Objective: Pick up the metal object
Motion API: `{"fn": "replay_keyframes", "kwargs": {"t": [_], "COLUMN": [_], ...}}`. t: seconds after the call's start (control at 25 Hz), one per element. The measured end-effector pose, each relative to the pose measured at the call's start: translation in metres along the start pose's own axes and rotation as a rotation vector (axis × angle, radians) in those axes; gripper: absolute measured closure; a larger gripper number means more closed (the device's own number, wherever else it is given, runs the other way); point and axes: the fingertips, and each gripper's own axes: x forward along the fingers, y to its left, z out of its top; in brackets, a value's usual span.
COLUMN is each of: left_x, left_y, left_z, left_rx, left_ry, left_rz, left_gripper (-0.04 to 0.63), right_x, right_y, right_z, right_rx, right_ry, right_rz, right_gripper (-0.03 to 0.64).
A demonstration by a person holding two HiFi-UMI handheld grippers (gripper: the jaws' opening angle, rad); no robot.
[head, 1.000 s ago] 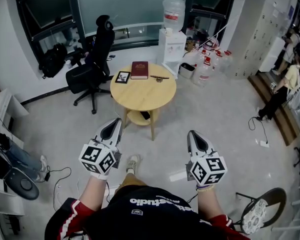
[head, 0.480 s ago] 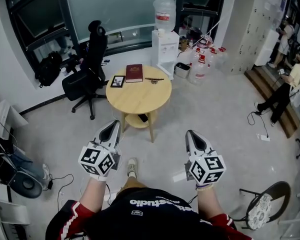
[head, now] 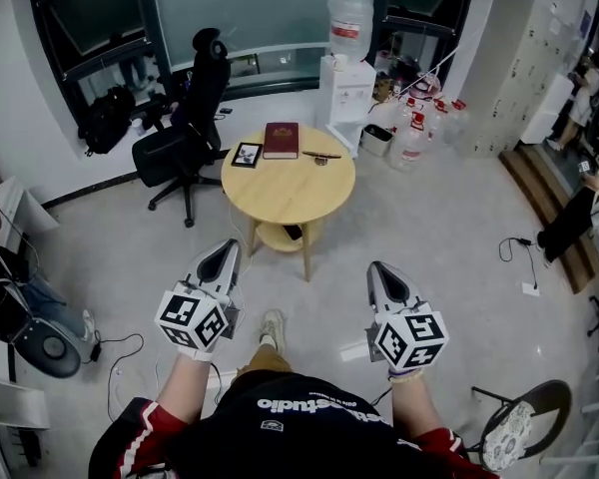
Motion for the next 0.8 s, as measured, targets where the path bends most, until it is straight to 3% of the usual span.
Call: {"fn": "replay_keyframes", "kwargs": {"t": [0.36, 0.8], "left_x": [0.010, 0.053], "left_y": [0.013, -0.007], "left_z": [-0.009, -0.019], "left_rx": [-0.018, 0.058], "left_ry": [0.031, 0.060], "left_rz": [0.023, -0.060], "left_gripper": [0.577, 0.577], "right_x": [0.017, 0.027], "right_y": [-0.009, -0.041], "right_z": [-0.003, -0.008], "right_rx": [0.012, 0.037], "right_ry": [0.024, 0.040], "right_rz": [0.003, -0.048], "right_gripper": [0.589, 0.589]}}
